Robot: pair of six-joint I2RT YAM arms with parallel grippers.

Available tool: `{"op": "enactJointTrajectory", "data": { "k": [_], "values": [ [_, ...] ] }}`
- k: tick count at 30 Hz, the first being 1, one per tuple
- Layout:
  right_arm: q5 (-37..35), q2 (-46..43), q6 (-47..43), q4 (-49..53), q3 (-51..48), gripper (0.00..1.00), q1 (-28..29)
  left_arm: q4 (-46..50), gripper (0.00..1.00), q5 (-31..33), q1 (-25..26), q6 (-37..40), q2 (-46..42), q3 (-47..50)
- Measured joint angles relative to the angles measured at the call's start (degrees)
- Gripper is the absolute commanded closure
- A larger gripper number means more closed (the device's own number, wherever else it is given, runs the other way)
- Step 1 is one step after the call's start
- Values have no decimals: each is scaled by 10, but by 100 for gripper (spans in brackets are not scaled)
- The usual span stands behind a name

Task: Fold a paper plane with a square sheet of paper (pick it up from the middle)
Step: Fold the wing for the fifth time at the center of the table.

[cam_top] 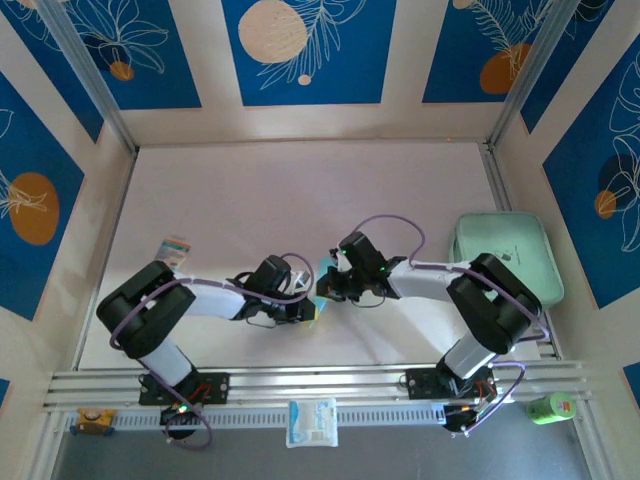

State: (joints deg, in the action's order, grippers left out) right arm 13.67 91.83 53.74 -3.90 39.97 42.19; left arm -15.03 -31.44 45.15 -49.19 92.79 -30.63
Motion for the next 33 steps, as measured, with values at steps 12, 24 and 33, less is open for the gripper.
{"op": "enactJointTrajectory", "data": {
  "k": [12, 24, 33],
  "values": [
    [30, 45, 20, -59, -31, 95, -34, 1, 100, 2, 0, 0, -1, 0],
    [16, 45, -5, -29, -9, 95, -110, 1, 100, 2, 0, 0, -1, 0],
    [20, 57, -25, -23, 2, 94, -177, 1, 100, 2, 0, 0, -1, 0]
  ]
}}
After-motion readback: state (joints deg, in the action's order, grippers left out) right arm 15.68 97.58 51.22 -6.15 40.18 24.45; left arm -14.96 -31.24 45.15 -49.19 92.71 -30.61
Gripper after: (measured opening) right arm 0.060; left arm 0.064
